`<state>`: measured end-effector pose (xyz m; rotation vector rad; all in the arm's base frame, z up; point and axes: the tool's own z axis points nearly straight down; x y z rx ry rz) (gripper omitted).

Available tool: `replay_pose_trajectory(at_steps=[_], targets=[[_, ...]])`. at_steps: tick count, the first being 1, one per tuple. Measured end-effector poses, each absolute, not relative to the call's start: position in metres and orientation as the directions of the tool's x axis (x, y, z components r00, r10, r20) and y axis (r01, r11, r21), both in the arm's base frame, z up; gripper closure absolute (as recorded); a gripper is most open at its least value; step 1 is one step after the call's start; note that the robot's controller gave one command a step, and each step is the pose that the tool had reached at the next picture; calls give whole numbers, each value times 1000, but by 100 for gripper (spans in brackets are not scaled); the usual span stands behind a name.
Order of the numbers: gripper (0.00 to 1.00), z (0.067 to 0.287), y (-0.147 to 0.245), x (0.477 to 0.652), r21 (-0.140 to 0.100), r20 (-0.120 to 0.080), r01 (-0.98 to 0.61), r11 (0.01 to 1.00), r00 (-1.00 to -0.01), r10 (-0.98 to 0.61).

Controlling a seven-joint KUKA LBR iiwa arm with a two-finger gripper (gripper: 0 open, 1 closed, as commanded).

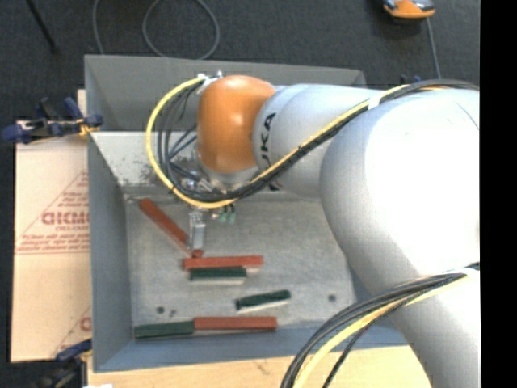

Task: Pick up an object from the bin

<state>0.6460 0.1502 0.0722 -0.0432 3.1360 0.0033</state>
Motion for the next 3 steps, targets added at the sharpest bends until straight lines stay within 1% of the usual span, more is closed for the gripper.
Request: replay_pose_trajectory(at_steps=[1,2,3], targets=[[0,72,153,605,2,-3,113,994,-994,113],[0,71,99,653,-1,-2,-18,1000,-1000,-18],[0,160,120,601,1,-9,-45,999,-999,-45]])
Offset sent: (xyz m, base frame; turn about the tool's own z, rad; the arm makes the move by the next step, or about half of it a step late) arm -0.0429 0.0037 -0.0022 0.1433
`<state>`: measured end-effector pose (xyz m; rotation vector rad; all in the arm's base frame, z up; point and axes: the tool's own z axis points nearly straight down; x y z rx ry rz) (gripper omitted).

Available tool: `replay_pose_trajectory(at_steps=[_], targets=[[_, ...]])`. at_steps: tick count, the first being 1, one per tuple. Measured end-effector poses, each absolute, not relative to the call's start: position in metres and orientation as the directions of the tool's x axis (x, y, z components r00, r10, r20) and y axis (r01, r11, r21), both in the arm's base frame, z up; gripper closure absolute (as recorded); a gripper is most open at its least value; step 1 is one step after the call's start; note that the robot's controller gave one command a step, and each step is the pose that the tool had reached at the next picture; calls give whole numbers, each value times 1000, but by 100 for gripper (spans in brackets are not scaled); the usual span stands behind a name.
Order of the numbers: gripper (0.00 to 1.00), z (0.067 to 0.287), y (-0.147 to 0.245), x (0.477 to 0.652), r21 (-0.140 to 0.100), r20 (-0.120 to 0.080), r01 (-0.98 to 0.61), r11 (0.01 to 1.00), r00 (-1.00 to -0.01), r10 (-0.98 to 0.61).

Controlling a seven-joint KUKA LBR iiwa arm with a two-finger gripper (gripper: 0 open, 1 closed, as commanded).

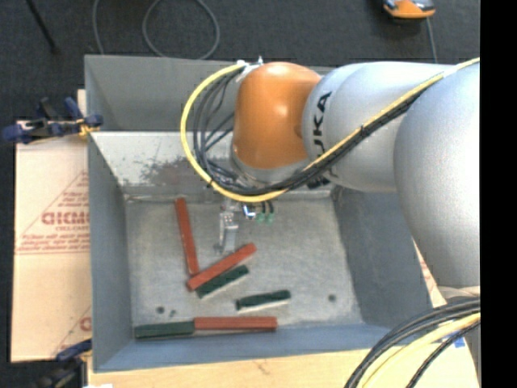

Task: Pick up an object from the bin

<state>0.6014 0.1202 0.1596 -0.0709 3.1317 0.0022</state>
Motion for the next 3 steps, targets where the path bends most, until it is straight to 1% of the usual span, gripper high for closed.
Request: replay_pose_trajectory(at_steps=[1,2,3], targets=[[0,75,79,534,-2,9,-115,993,-993,-115],[100,80,81,538,0,-3,-115,993,-993,-115],[100,211,68,583,-2,-14,-161,987,-987,-161]])
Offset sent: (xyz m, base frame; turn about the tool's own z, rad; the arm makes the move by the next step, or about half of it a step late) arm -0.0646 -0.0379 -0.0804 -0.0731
